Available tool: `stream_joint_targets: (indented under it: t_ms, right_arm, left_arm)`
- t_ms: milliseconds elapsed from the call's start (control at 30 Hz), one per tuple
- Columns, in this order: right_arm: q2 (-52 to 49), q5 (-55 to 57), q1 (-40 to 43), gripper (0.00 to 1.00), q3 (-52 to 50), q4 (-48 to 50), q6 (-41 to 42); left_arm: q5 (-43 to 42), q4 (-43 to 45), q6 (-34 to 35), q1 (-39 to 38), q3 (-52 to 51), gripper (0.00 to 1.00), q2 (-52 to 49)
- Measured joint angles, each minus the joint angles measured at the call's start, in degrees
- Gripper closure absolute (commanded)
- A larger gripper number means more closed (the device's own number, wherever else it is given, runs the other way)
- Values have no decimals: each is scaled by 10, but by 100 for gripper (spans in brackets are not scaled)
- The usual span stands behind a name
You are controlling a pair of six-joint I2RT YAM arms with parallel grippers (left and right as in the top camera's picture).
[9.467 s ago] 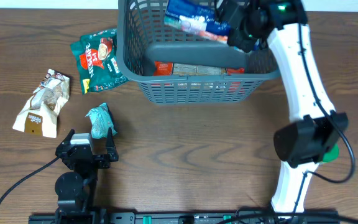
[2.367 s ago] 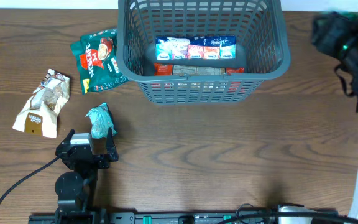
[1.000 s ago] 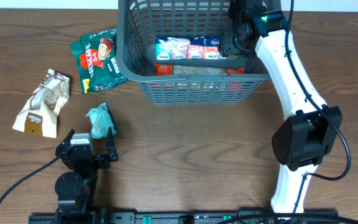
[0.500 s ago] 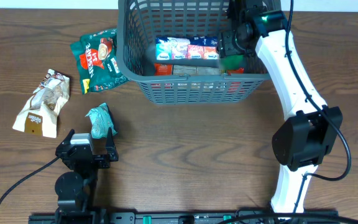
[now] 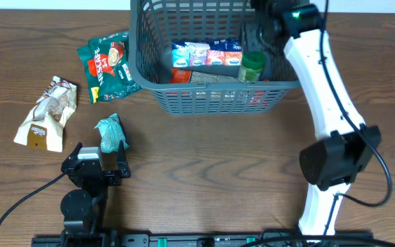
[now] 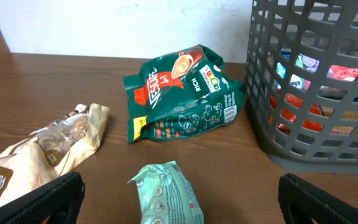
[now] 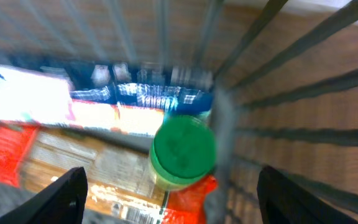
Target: Pack container
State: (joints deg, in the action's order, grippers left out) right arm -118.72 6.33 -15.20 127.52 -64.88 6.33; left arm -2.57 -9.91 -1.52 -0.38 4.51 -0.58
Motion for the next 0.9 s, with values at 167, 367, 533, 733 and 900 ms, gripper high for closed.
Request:
stream_joint_targets:
  t_ms: [167, 367, 533, 733, 900]
  right_arm:
    - [88, 75, 19, 25, 129, -67, 38]
    - [191, 123, 169, 20, 183, -129, 77]
    - [187, 114, 278, 20, 180, -166, 100]
    - [160, 63, 349, 1, 168, -167, 115]
    - [161, 43, 352, 1, 168, -171, 115]
  left_arm:
    - [0, 0, 0, 0, 0, 1, 0]
    - [0, 0, 0, 0, 0, 1, 0]
    - [0, 0, 0, 0, 0, 1, 0]
    - [0, 0, 0, 0, 0, 2, 0]
    - [0, 0, 0, 0, 0, 2, 0]
